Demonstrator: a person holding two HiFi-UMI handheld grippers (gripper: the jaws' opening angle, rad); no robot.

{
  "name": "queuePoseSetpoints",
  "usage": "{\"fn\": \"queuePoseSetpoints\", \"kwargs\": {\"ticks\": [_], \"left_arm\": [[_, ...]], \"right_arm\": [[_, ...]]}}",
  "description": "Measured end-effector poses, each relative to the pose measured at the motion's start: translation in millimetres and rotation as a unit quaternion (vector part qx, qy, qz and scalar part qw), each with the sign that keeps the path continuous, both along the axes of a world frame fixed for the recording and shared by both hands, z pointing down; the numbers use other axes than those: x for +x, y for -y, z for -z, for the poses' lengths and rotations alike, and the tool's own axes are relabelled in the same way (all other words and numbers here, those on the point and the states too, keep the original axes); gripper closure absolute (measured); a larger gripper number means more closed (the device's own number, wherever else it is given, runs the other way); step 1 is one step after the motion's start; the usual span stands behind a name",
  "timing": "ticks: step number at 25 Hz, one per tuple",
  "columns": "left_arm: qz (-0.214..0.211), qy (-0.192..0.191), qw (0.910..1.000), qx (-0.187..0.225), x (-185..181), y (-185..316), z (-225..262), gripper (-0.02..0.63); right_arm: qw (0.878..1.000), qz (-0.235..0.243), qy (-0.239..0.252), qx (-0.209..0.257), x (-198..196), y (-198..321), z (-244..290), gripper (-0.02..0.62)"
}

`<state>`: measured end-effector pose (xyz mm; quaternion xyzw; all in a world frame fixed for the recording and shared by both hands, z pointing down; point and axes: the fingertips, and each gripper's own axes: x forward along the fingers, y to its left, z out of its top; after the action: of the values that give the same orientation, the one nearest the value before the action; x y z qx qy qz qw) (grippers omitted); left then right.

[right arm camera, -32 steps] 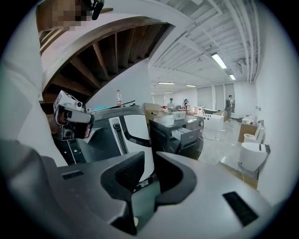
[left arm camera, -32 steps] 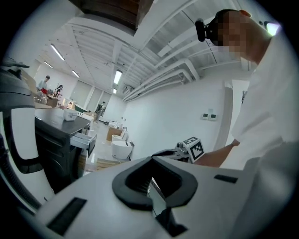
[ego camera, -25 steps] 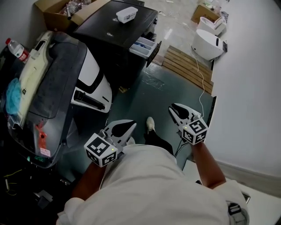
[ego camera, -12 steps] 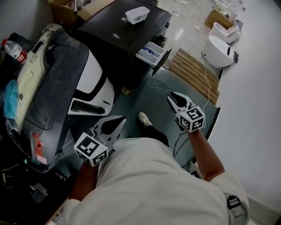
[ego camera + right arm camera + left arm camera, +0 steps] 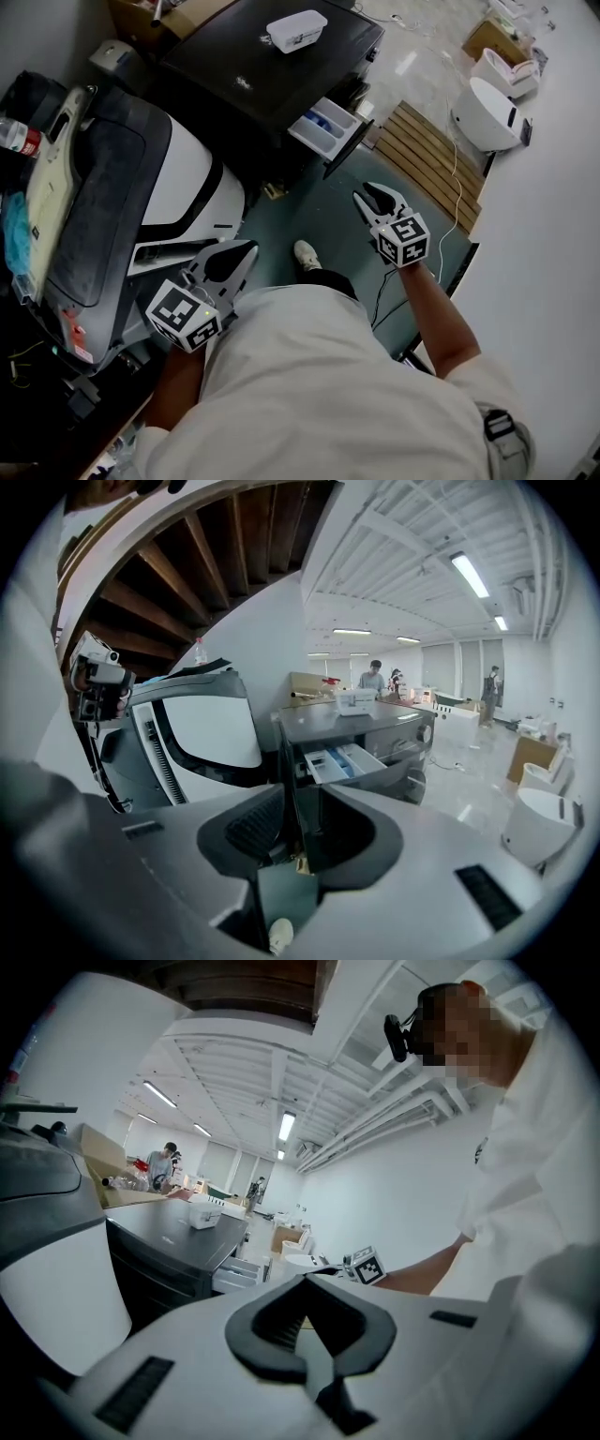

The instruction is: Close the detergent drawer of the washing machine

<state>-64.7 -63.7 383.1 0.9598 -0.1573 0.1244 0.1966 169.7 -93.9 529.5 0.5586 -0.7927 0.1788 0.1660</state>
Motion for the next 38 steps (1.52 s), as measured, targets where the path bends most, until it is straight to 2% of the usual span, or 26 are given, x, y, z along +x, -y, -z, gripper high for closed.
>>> {"fn": "queuePoseSetpoints", "kwargs": {"ticks": [8, 20, 28, 38], "left_arm": [[0.034, 0.017, 0.9992, -0.011, 25.2, 28.3, -8.6, 0.611], [0.077, 0.028, 0.9966, -0.006, 54.7, 48.9, -11.3, 0.611], [0.107, 0.030, 0.9937, -0.010, 56.5, 51.2, -16.6, 0.611], [0.123, 0.029, 0.9918, -0.017, 55.5, 54.2, -20.4, 0.611]], "right_arm": [[0.999, 0.027, -0.001, -0.019, 29.8, 40.4, -34.0, 0.445], [0.998, 0.062, 0.000, -0.029, 58.1, 88.7, -62.3, 0.414], [0.997, 0.076, -0.007, -0.030, 62.2, 105.6, -74.0, 0.403], [0.995, 0.089, -0.025, -0.027, 55.1, 114.8, -82.0, 0.390]]}}
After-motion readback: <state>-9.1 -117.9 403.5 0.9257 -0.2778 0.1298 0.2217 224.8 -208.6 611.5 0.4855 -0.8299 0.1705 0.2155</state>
